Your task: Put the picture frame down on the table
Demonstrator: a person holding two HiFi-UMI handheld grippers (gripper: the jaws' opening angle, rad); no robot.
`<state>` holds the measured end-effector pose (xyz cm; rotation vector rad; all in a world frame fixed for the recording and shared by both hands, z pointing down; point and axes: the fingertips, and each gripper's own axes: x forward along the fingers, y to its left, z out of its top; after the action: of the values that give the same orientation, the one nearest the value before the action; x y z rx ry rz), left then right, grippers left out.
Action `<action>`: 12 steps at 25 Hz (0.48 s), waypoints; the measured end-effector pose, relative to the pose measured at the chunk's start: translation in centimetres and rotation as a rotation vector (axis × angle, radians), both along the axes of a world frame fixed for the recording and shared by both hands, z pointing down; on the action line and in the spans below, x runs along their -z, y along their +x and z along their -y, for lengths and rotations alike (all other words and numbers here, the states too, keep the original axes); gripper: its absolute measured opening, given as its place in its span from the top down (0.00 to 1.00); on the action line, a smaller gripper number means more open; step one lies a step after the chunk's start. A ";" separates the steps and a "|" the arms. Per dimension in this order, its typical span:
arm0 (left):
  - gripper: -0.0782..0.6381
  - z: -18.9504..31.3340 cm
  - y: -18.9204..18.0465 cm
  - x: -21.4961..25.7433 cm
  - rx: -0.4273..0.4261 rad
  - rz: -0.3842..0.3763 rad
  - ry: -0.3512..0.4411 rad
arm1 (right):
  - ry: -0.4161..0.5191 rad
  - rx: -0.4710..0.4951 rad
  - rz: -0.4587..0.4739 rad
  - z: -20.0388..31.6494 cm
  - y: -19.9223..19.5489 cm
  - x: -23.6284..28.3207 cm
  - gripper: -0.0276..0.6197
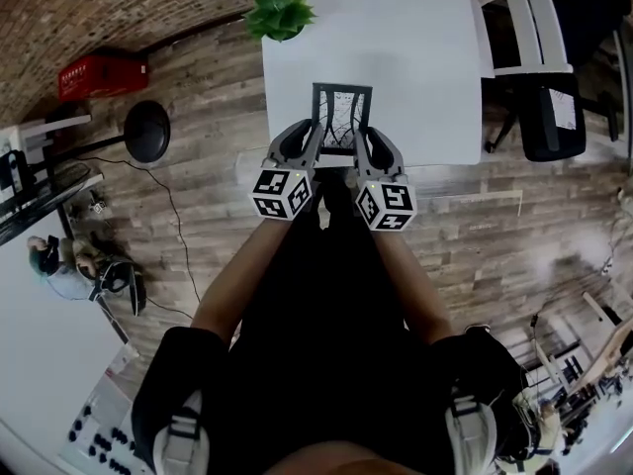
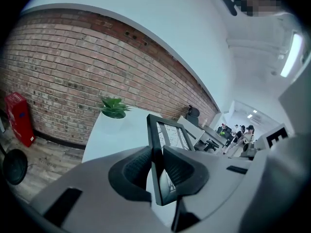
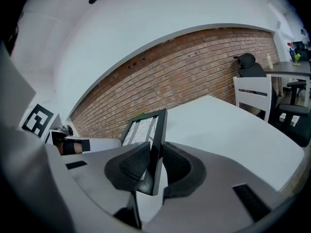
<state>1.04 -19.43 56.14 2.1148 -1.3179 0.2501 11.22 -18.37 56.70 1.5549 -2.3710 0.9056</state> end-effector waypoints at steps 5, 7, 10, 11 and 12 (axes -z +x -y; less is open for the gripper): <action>0.78 0.6 -0.1 -1.7 -0.003 -0.008 -0.043 | -0.019 0.000 -0.013 0.8 0.0 -1.5 0.84; 0.78 0.8 -0.2 -2.4 -0.009 -0.006 -0.052 | -0.024 -0.003 -0.017 1.1 -0.1 -2.1 0.84; 0.78 1.3 -0.3 -3.2 -0.019 -0.005 -0.059 | -0.030 -0.009 -0.022 1.4 -0.3 -2.8 0.84; 0.78 1.5 -0.2 -3.5 -0.024 -0.005 -0.062 | -0.033 -0.014 -0.024 1.4 -0.3 -3.1 0.84; 0.78 1.6 -0.2 -3.8 -0.030 -0.003 -0.064 | -0.037 -0.020 -0.027 1.5 -0.2 -3.4 0.84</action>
<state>0.84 -21.02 59.94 2.0814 -1.2602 0.2974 10.99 -19.90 60.12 1.5693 -2.3115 0.9208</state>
